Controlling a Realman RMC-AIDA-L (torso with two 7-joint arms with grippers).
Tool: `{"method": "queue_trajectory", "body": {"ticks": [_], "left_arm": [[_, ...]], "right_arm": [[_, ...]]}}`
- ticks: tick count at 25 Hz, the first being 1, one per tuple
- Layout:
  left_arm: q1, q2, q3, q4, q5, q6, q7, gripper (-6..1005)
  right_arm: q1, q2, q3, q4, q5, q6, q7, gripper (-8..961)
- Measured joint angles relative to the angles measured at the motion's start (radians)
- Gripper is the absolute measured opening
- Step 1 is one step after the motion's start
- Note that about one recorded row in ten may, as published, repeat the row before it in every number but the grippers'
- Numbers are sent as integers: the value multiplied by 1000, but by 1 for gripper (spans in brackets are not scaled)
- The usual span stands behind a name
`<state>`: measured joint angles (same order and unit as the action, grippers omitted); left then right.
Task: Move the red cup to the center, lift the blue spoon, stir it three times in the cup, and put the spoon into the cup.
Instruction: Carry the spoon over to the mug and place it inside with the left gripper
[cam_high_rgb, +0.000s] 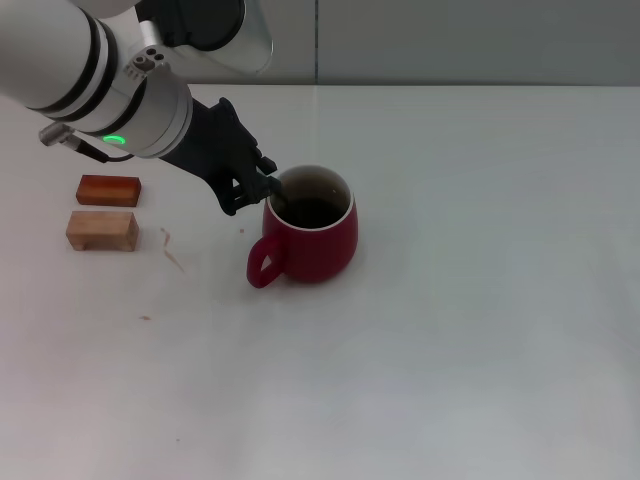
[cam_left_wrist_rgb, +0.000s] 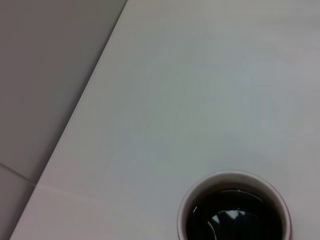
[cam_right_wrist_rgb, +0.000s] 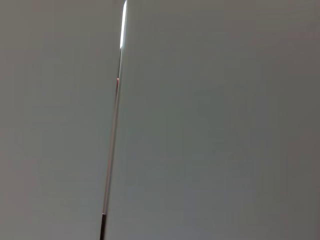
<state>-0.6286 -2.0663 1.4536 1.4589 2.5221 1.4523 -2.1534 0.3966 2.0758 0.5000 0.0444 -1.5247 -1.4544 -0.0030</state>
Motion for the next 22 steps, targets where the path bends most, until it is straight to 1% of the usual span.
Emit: {"method": "queue_trajectory", "body": {"ticks": [8, 22], "left_arm": [[13, -1, 0, 28, -20, 52, -2, 142], [18, -3, 1, 29, -62, 51, -3, 147]], "right_arm": [[6, -1, 0, 0, 0, 0, 0, 663], [5, -2, 0, -1, 0, 0, 0, 663]]}}
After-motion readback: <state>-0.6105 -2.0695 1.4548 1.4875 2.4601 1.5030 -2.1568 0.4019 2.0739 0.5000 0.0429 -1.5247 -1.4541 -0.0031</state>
